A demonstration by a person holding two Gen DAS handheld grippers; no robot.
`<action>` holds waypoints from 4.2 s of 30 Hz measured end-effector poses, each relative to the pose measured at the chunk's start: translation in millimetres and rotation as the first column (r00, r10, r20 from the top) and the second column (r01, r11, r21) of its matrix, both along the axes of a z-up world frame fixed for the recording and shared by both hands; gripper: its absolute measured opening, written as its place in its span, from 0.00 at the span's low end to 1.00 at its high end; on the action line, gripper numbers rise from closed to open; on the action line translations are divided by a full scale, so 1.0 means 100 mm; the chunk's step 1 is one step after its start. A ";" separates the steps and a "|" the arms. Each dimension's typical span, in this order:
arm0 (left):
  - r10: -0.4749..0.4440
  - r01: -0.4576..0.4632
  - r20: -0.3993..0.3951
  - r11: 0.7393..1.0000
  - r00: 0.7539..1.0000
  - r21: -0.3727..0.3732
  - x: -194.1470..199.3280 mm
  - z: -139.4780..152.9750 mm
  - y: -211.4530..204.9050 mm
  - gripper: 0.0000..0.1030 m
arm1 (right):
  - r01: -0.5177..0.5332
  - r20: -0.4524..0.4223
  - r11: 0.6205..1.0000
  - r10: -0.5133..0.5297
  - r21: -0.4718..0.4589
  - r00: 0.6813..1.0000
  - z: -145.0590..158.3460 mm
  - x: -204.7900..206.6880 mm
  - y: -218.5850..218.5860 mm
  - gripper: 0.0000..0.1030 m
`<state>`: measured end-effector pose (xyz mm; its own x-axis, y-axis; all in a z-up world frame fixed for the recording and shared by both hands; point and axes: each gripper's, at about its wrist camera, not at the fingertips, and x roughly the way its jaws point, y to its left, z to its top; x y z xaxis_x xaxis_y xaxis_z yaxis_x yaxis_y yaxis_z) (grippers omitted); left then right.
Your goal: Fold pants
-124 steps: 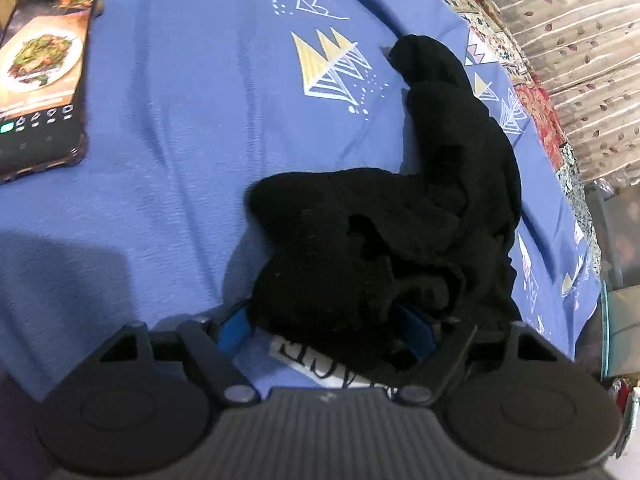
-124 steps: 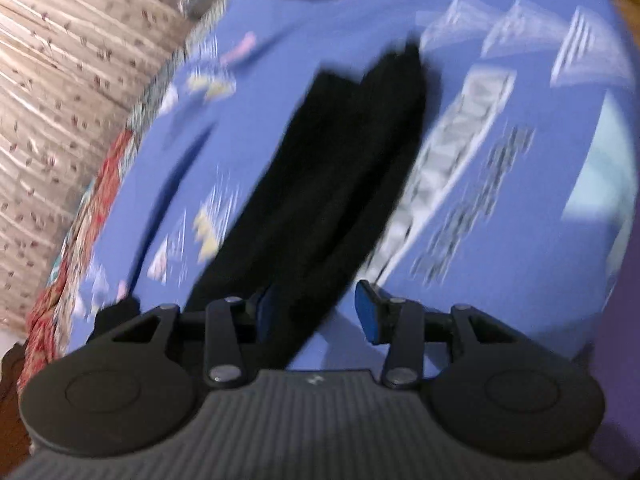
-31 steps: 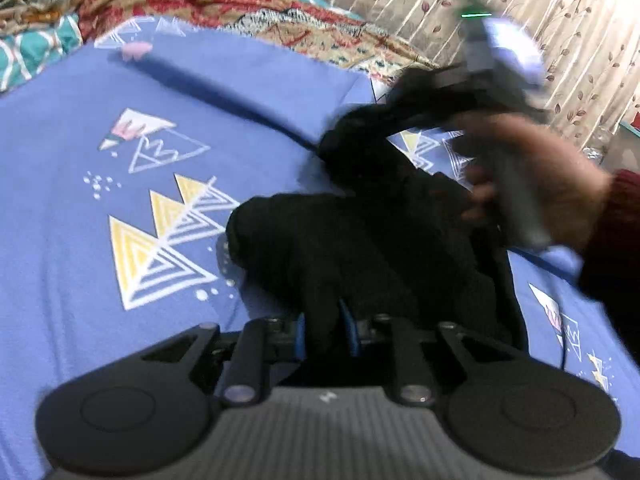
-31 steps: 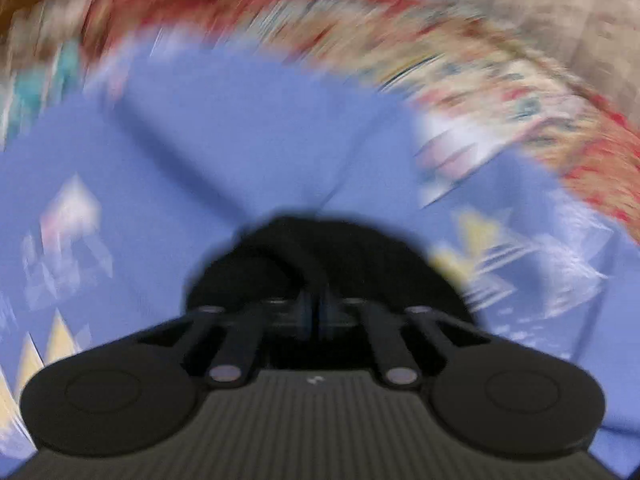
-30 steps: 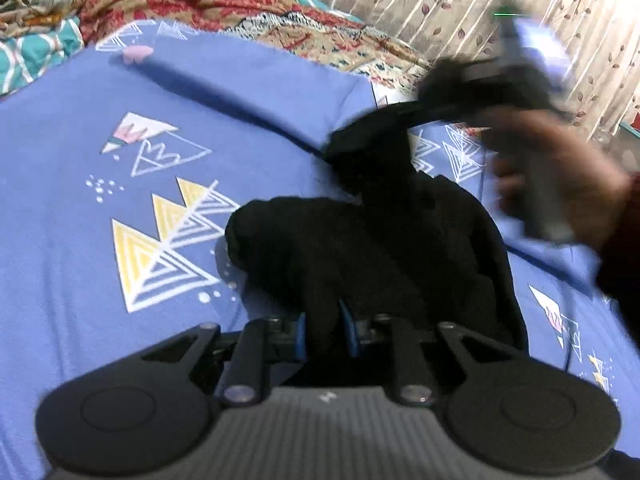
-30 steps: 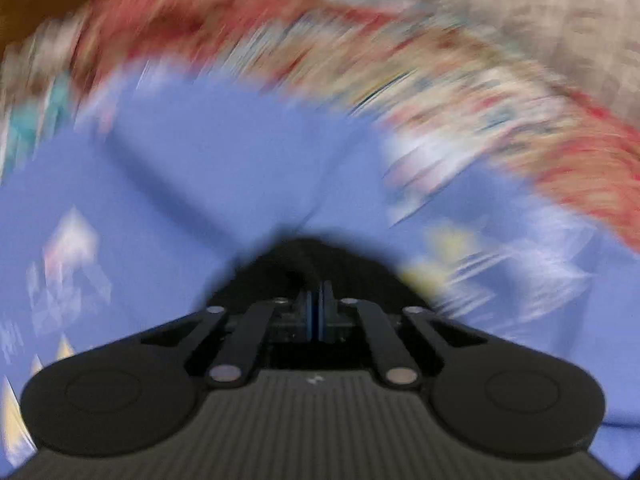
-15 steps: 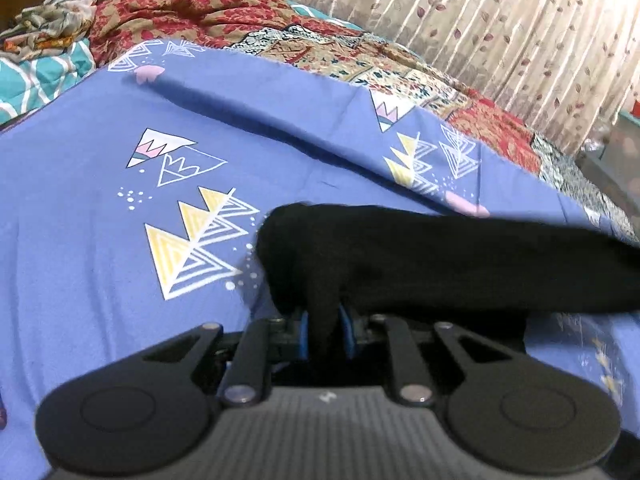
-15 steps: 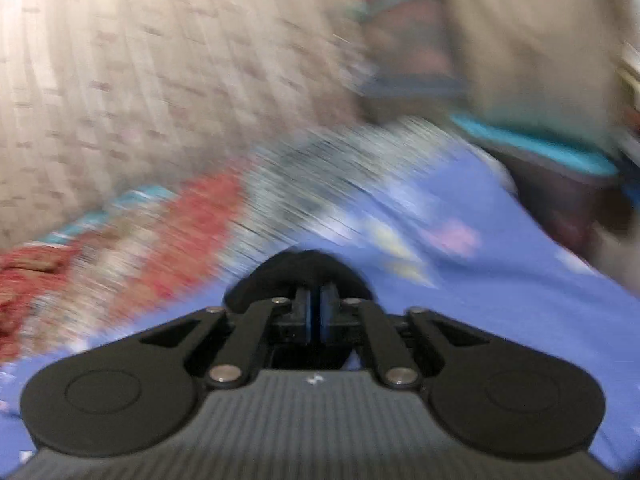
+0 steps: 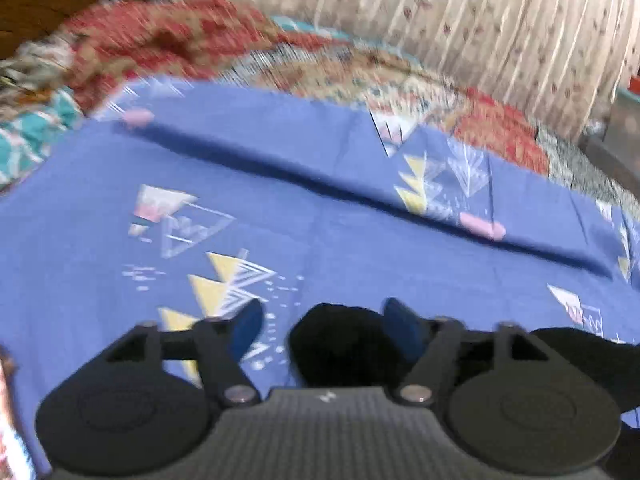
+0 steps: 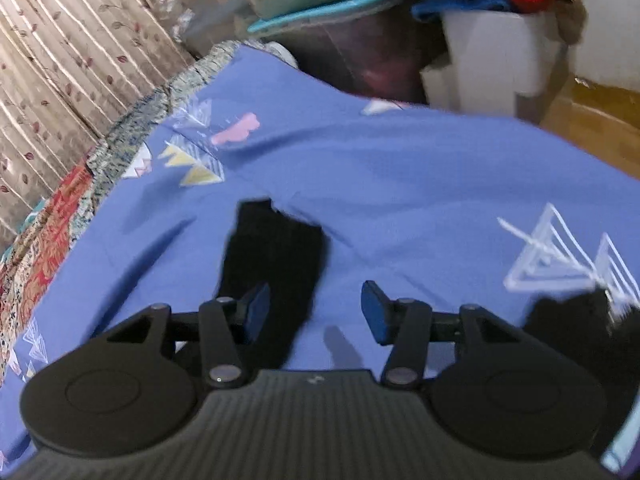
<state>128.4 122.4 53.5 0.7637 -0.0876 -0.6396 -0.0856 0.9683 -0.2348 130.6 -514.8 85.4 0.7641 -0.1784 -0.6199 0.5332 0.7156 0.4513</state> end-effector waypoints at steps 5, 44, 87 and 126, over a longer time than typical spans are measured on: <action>-0.064 0.050 -0.133 0.993 0.989 -0.111 0.54 -0.30 -0.06 0.80 | -0.072 -0.017 0.997 0.071 -0.040 0.997 0.04 0.64 0.17 0.54; -0.050 0.028 -0.072 0.961 0.996 -0.275 -1.15 0.02 0.44 0.79 | 0.108 0.108 0.885 -0.175 0.453 0.979 -0.62 -1.66 -0.86 0.43; 0.046 -0.106 -0.132 0.861 0.990 -0.497 -1.71 -0.16 0.99 0.71 | 0.359 0.014 0.879 -0.382 0.313 0.924 -0.63 -3.34 -1.16 0.45; 0.164 -0.166 -0.103 0.986 0.981 -0.010 -0.71 -0.64 0.13 0.38 | -0.697 -0.263 0.685 0.647 -0.212 0.715 -0.83 0.68 2.83 0.20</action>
